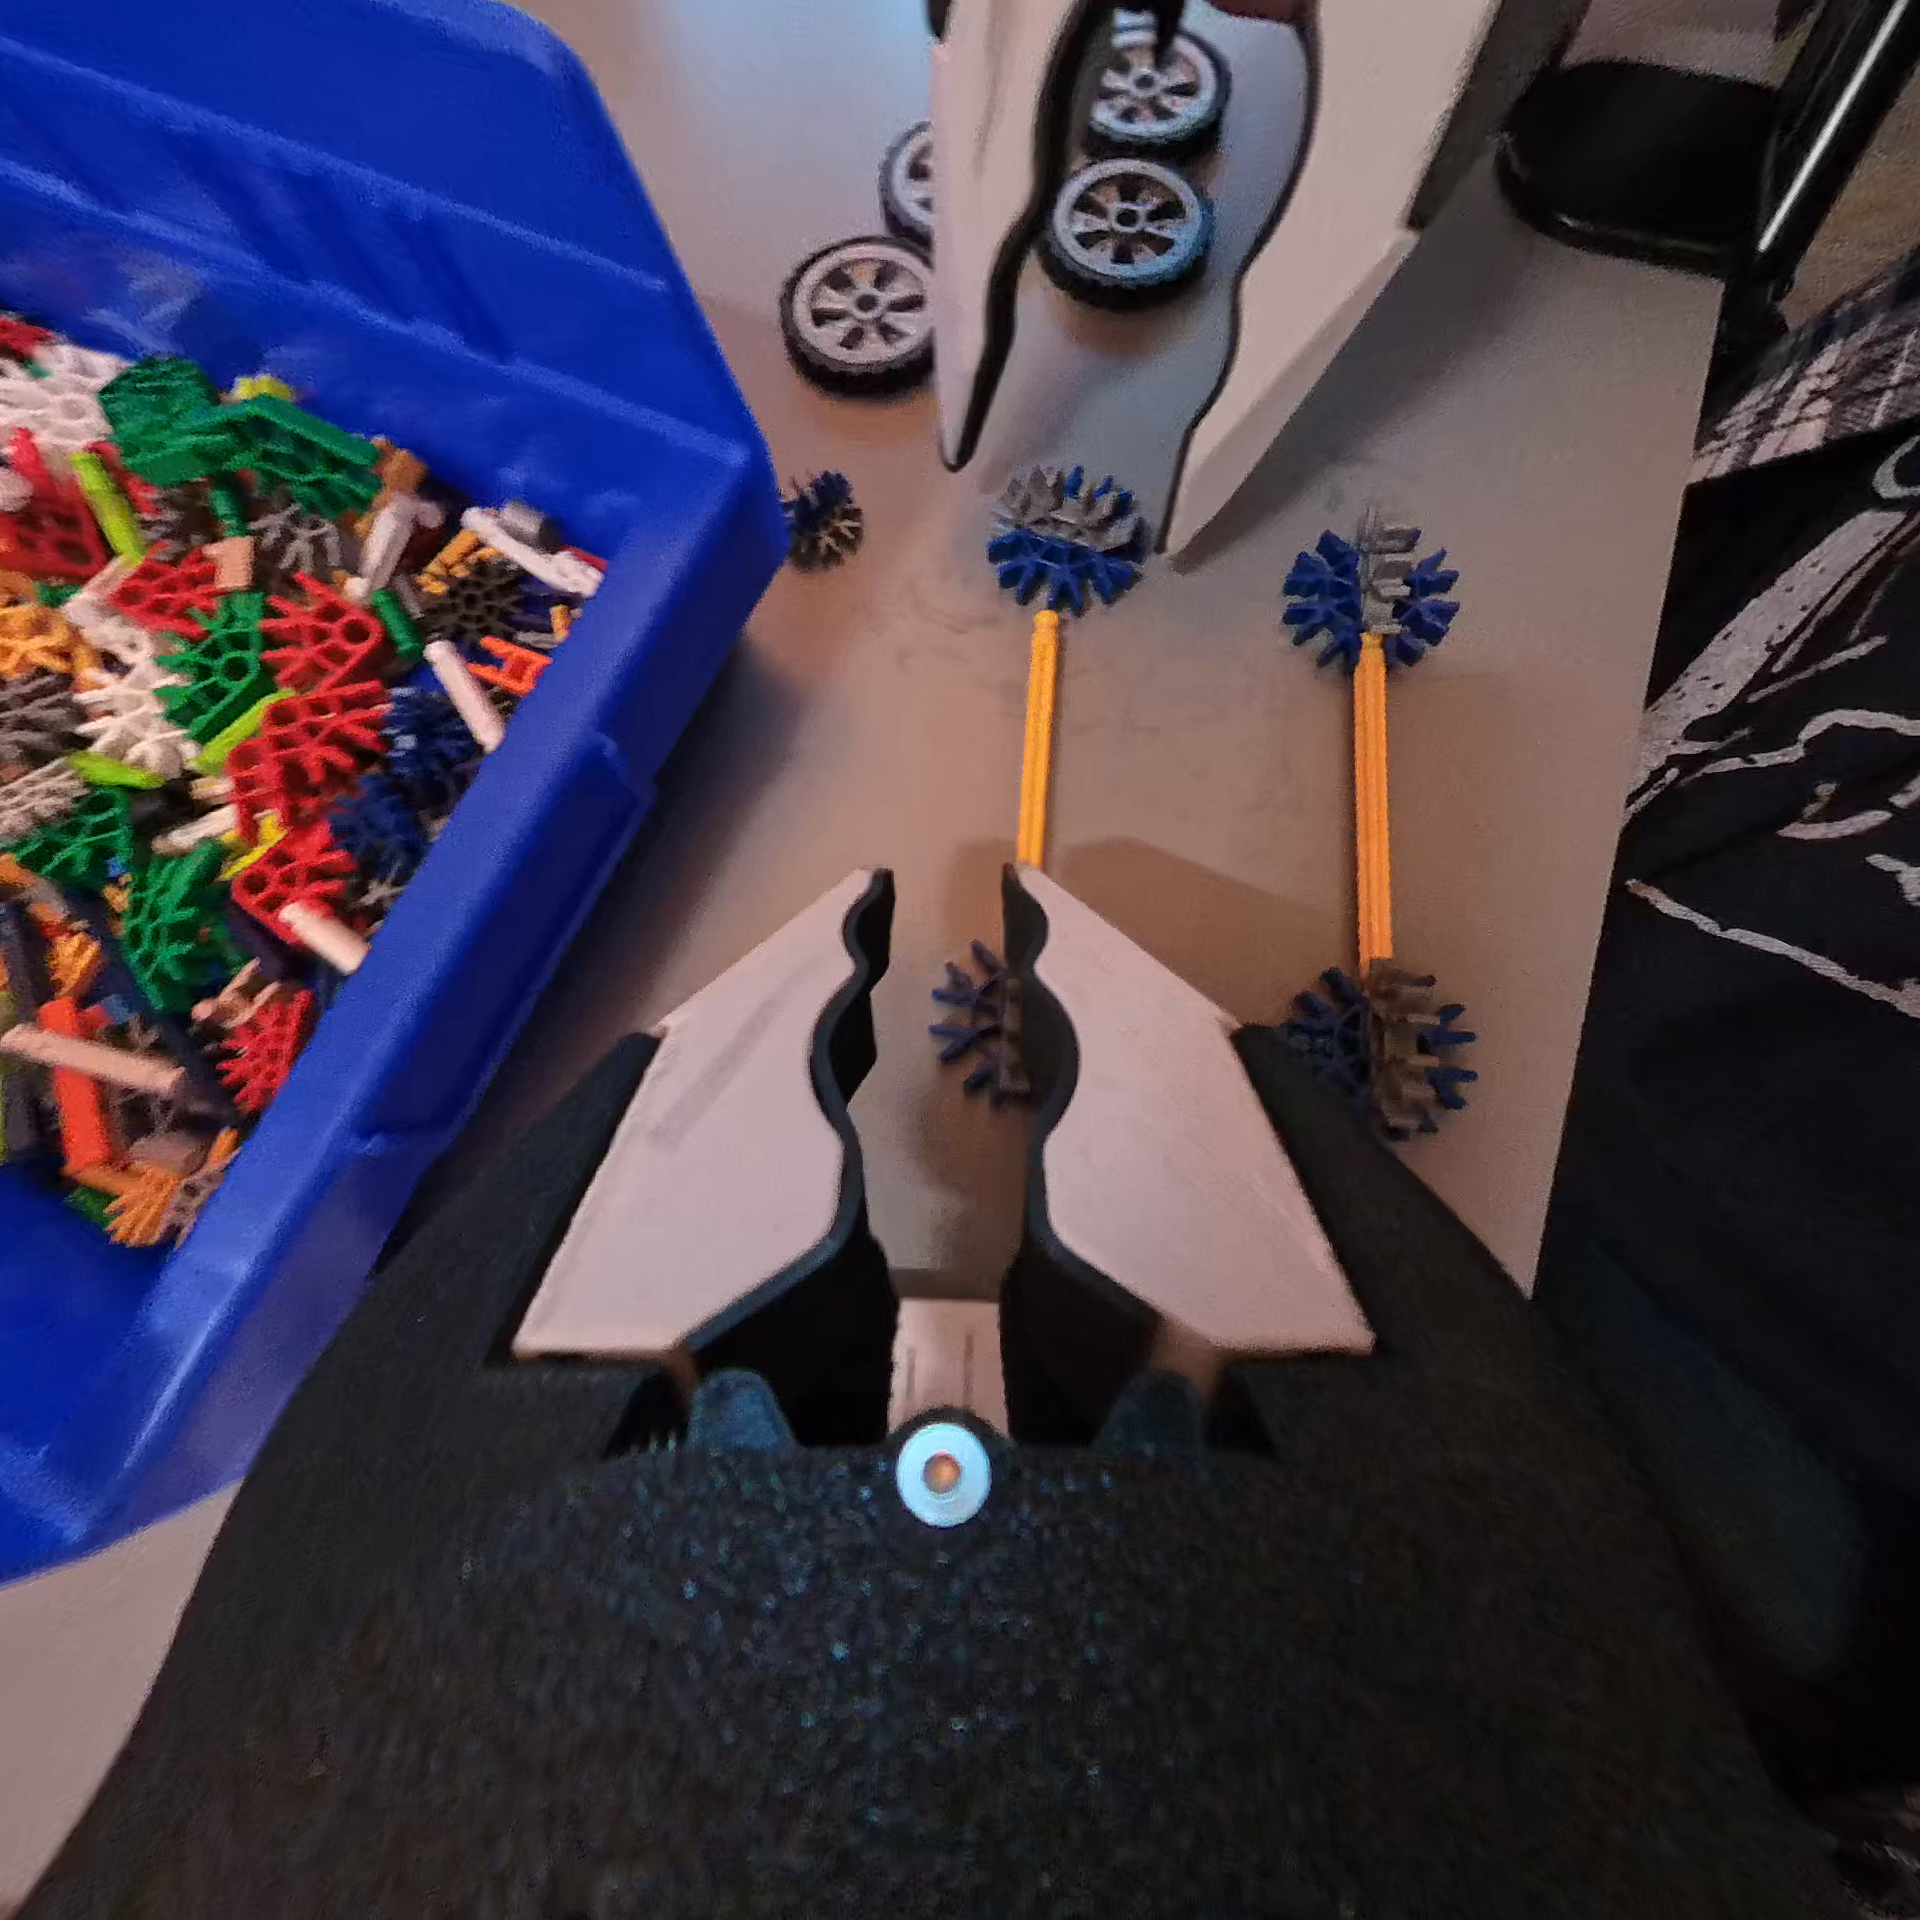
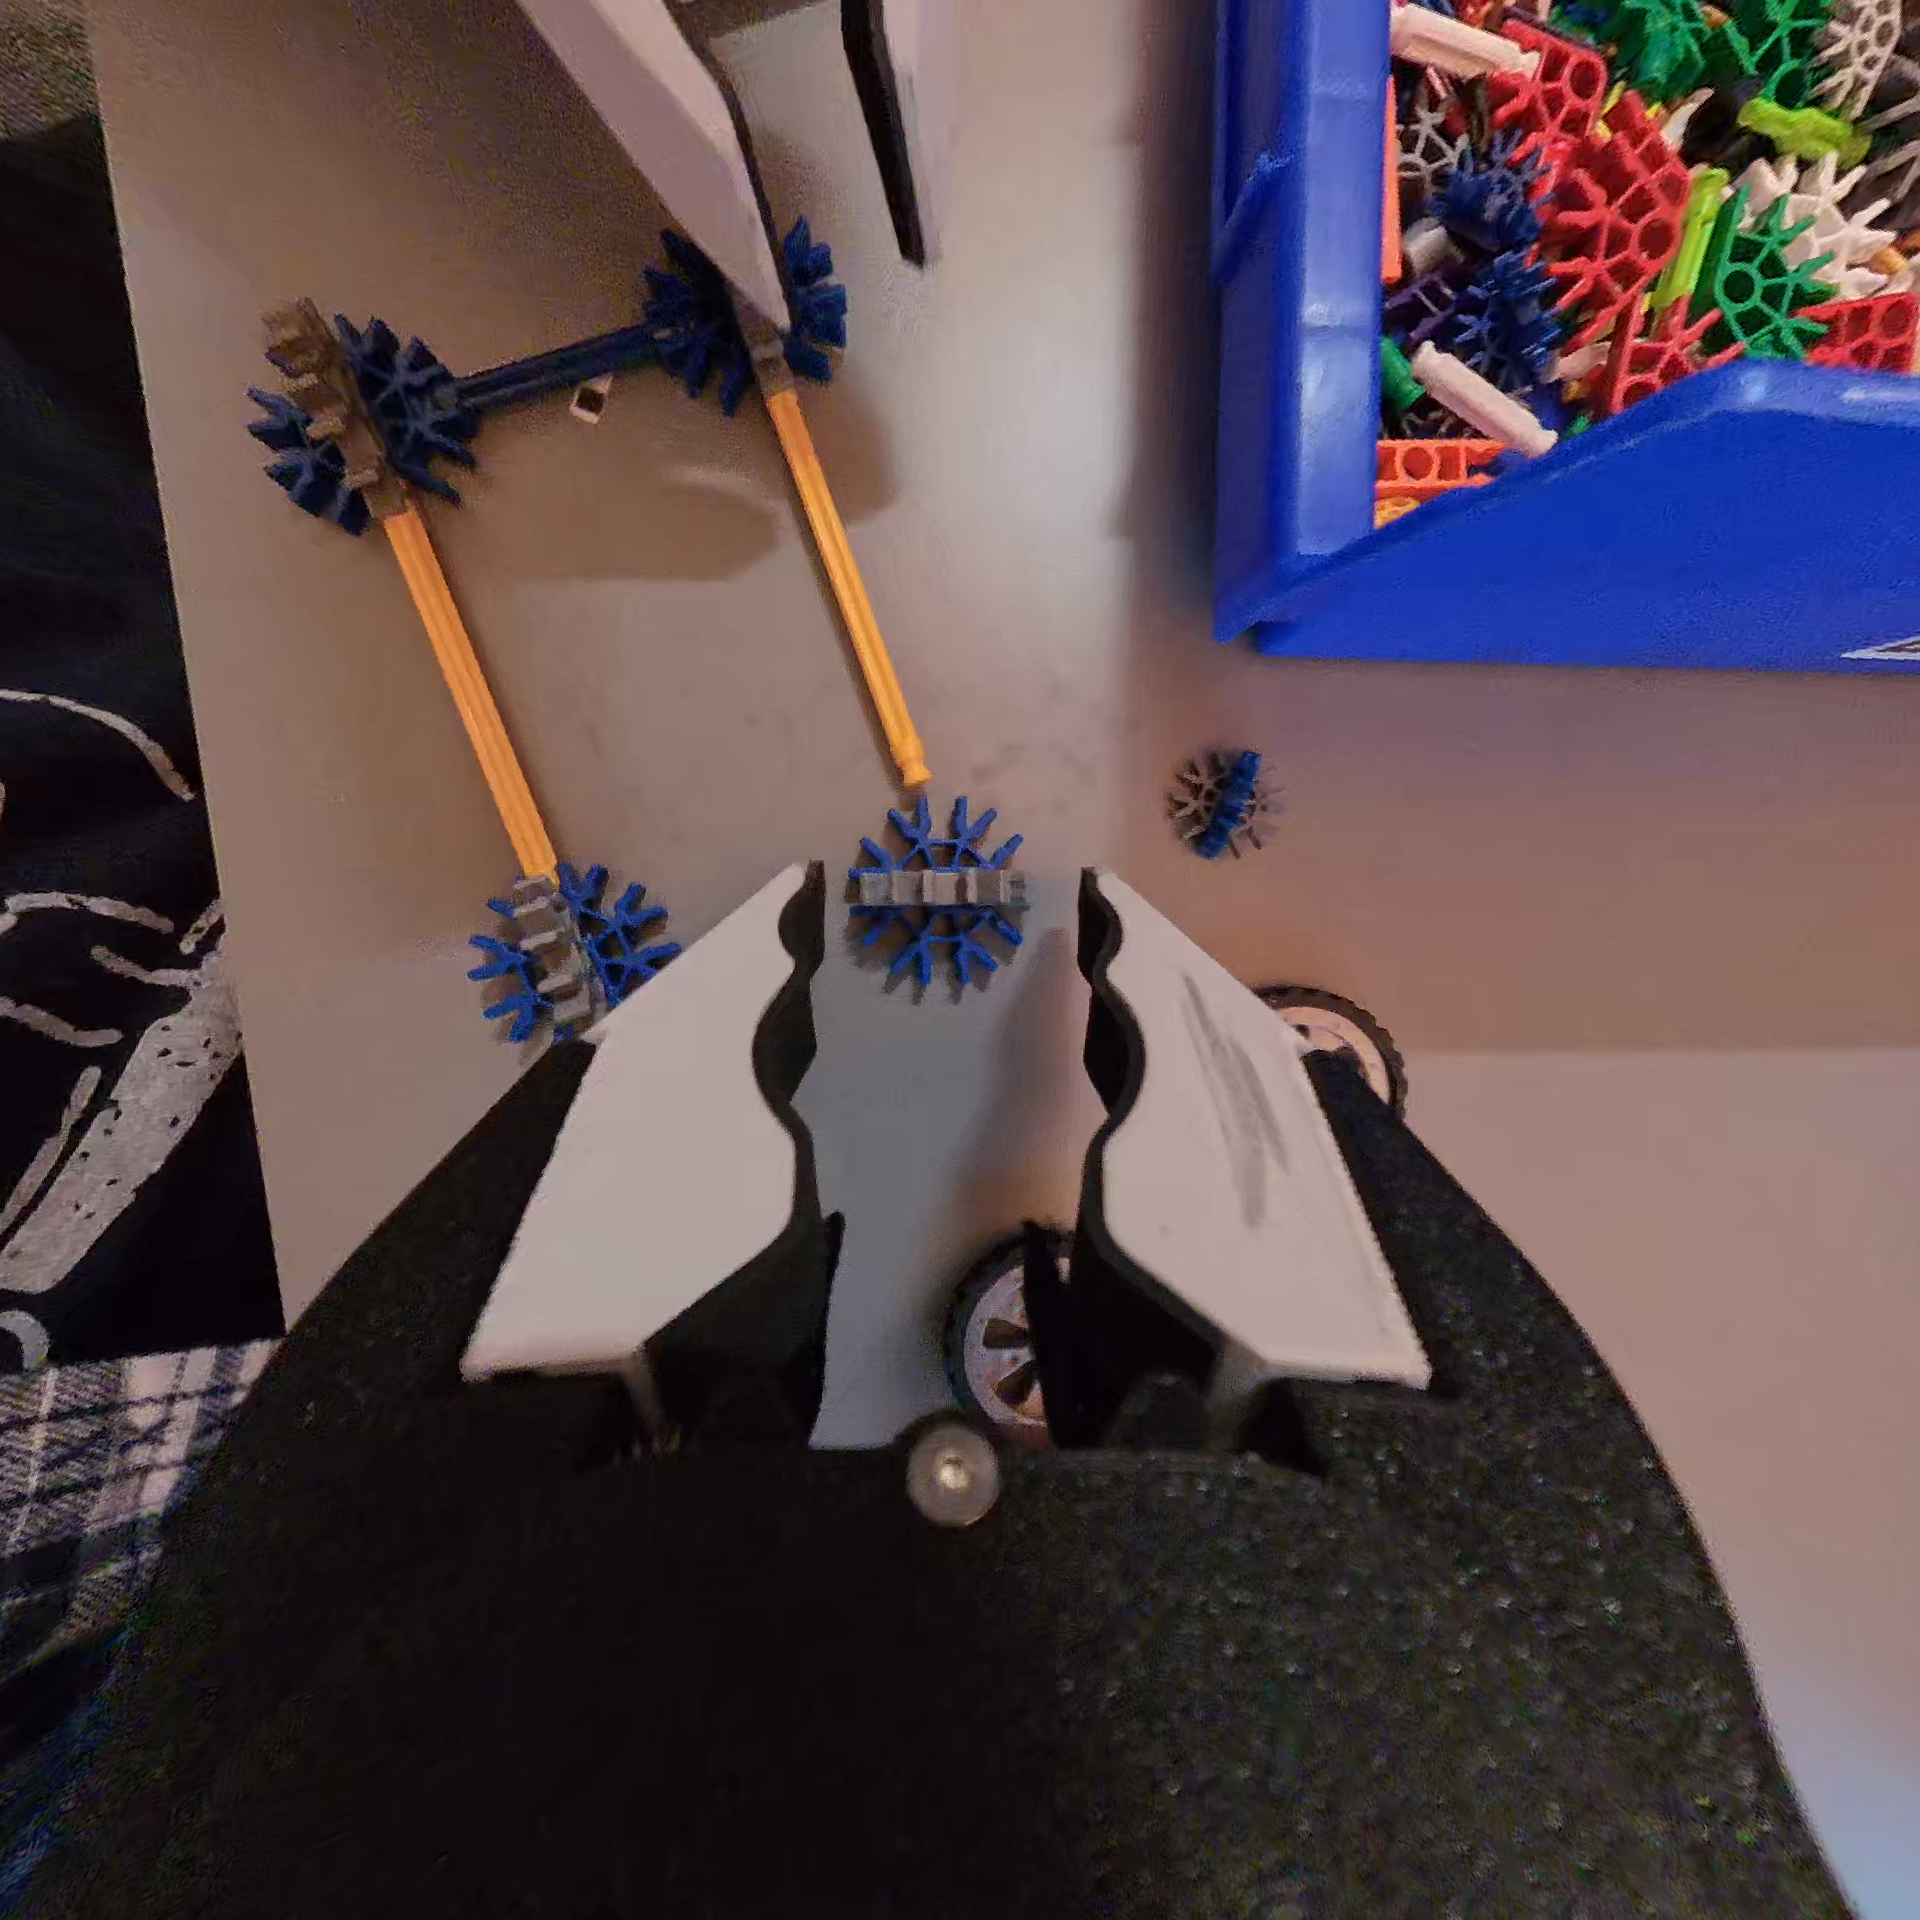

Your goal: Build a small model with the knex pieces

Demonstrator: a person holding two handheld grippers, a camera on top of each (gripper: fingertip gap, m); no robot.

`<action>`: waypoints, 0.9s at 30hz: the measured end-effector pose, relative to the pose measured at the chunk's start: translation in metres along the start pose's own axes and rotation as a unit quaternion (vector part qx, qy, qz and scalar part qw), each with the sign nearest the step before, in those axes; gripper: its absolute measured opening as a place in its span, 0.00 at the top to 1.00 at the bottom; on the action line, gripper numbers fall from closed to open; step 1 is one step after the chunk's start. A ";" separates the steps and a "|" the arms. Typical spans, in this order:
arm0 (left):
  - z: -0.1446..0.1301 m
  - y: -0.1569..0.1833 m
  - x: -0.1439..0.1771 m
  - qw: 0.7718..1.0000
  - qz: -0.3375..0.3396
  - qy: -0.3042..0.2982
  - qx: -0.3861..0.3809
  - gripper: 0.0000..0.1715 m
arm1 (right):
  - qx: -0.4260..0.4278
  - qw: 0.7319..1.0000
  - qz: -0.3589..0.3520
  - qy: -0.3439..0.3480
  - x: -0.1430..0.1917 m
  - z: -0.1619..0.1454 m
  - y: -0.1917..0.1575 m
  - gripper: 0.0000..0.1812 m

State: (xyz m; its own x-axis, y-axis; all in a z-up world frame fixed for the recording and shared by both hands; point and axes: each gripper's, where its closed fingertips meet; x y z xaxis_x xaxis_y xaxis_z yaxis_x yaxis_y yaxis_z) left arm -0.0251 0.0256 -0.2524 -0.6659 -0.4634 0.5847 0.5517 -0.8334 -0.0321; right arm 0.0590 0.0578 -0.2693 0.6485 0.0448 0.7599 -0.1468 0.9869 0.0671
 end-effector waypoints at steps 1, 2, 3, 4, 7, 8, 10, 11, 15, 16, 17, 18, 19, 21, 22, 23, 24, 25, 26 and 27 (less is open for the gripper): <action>0.001 -0.004 0.005 1.000 0.009 0.004 0.004 0.89 | -0.003 1.000 -0.003 0.000 0.000 0.001 0.000 0.73; 0.001 -0.008 0.010 1.000 0.018 0.008 0.010 0.89 | -0.011 1.000 -0.001 -0.003 0.000 0.001 -0.002 0.72; 0.001 -0.011 0.016 1.000 0.025 0.012 0.015 0.89 | -0.016 1.000 0.002 -0.007 0.000 0.001 -0.004 0.69; 0.001 -0.014 0.021 0.999 0.030 0.017 0.020 0.89 | -0.014 1.000 0.000 -0.006 0.000 0.002 -0.004 0.70; -0.002 -0.020 0.031 0.998 0.045 0.024 0.028 0.88 | 0.011 1.000 0.000 0.002 0.000 0.004 -0.006 0.72; -0.003 -0.020 0.033 0.998 0.046 0.023 0.029 0.88 | 0.020 1.000 -0.001 0.002 -0.001 0.004 -0.005 0.73; -0.005 -0.018 0.033 0.998 0.045 0.022 0.029 0.88 | 0.025 1.000 0.000 -0.011 -0.004 0.000 -0.005 0.74; -0.006 -0.017 0.032 0.998 0.043 0.019 0.028 0.88 | 0.028 0.999 -0.001 -0.018 -0.006 -0.002 -0.004 0.78; -0.010 -0.012 0.029 0.999 0.040 0.012 0.025 0.88 | 0.018 0.999 -0.003 -0.040 -0.005 -0.009 -0.005 0.79; -0.011 -0.011 0.030 0.999 0.040 0.012 0.026 0.88 | 0.013 0.999 -0.001 -0.045 -0.003 -0.011 -0.007 0.79; -0.011 -0.011 0.031 0.999 0.042 0.012 0.026 0.88 | 0.009 0.999 0.003 -0.049 -0.001 -0.013 -0.008 0.79; -0.011 -0.012 0.033 0.999 0.044 0.014 0.027 0.88 | 0.009 0.999 0.006 -0.052 0.001 -0.015 -0.009 0.79; -0.011 -0.013 0.035 0.998 0.047 0.016 0.027 0.88 | 0.011 0.998 0.006 -0.057 0.003 -0.017 -0.009 0.79; -0.011 -0.017 0.044 0.998 0.062 0.020 0.027 0.88 | 0.017 0.998 -0.006 -0.055 0.006 -0.016 -0.006 0.79; -0.011 -0.020 0.051 0.997 0.071 0.023 0.028 0.88 | 0.015 0.999 -0.007 -0.048 0.007 -0.014 -0.005 0.78; -0.011 -0.025 0.059 0.996 0.085 0.026 0.027 0.87 | 0.014 0.999 -0.004 -0.046 0.007 -0.013 -0.006 0.78; -0.010 -0.031 0.068 0.994 0.101 0.029 0.028 0.87 | 0.018 0.999 -0.004 -0.050 0.007 -0.014 -0.007 0.78; -0.010 -0.036 0.079 0.992 0.117 0.034 0.030 0.87 | 0.023 0.998 -0.005 -0.057 0.007 -0.016 -0.006 0.79; -0.011 -0.042 0.090 0.990 0.134 0.039 0.032 0.87 | 0.027 0.998 -0.006 -0.063 0.006 -0.019 -0.006 0.80; -0.012 -0.048 0.101 0.987 0.152 0.042 0.034 0.87 | 0.029 0.997 -0.006 -0.066 0.005 -0.020 -0.006 0.80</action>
State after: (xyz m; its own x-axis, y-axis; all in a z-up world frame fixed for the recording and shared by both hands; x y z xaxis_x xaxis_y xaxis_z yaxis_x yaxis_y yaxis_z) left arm -0.1249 0.0148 -0.2013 -0.5017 -0.7152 0.4865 0.7634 -0.6306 -0.1399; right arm 0.0779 0.0550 -0.2790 0.5477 0.0085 0.8367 -0.1858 0.9762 0.1116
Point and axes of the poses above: each gripper's, where its closed fingertips meet, x back along the fingers, z out of its top, y = z × x across the jaws, and after that the axes turned 9 degrees about y, right-handed
